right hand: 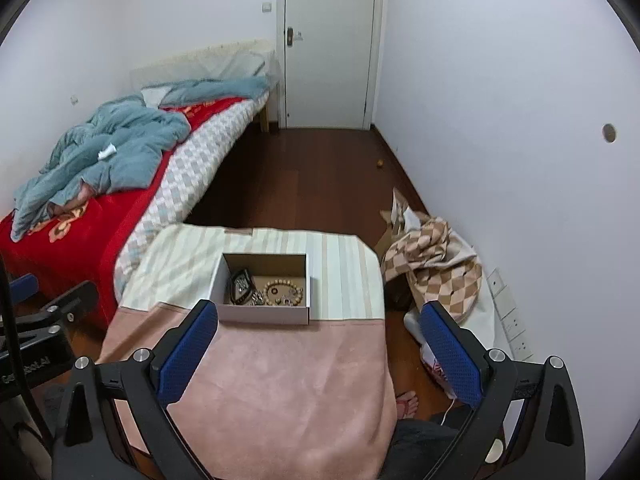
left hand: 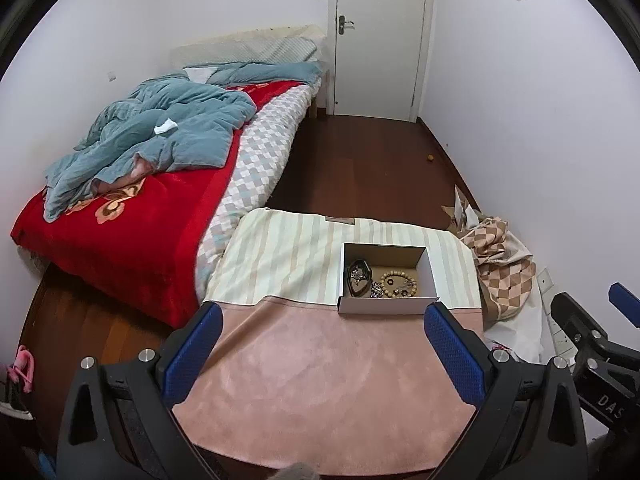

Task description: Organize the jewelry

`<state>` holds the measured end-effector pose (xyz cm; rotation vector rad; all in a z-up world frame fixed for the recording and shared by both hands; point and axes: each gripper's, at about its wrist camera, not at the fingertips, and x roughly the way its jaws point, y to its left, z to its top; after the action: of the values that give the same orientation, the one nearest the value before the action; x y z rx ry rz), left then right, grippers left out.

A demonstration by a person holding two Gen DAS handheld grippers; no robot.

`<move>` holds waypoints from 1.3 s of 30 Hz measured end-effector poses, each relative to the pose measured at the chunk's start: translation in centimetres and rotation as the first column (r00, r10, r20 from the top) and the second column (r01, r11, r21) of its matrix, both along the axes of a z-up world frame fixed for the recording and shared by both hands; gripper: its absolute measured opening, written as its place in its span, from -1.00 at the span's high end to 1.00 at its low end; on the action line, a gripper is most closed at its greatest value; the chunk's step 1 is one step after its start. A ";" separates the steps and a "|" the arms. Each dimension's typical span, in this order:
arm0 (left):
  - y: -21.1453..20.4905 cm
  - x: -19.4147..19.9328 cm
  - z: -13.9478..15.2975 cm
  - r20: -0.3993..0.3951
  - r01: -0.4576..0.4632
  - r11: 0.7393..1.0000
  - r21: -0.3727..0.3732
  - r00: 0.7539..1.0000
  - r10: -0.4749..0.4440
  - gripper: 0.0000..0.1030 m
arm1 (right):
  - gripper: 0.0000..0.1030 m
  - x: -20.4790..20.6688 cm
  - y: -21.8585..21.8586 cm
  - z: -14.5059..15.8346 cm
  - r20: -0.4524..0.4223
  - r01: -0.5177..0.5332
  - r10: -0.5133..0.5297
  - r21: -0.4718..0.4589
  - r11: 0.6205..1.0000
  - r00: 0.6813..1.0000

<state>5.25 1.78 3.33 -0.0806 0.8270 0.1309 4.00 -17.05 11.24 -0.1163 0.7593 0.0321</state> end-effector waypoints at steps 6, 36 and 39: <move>-0.3 -2.2 1.6 0.011 0.018 1.000 0.002 1.000 -0.018 -1.00 | -1.00 -2.3 0.0 2.5 0.020 -0.013 0.013 0.010 1.000 1.000; -0.6 5.9 -0.9 -0.079 0.005 1.000 0.024 0.997 -0.003 -1.00 | -1.00 7.4 0.0 -1.8 -0.103 0.061 -0.064 -0.026 0.998 0.993; -0.7 6.8 -1.6 -0.099 0.005 1.000 0.019 0.995 -0.003 -1.00 | -1.00 8.2 0.0 -2.6 -0.121 0.063 -0.067 -0.035 0.997 0.990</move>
<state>12.01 1.05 1.71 -0.0542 0.9250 0.1397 12.23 -17.08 8.65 -0.1198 0.8860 -0.0346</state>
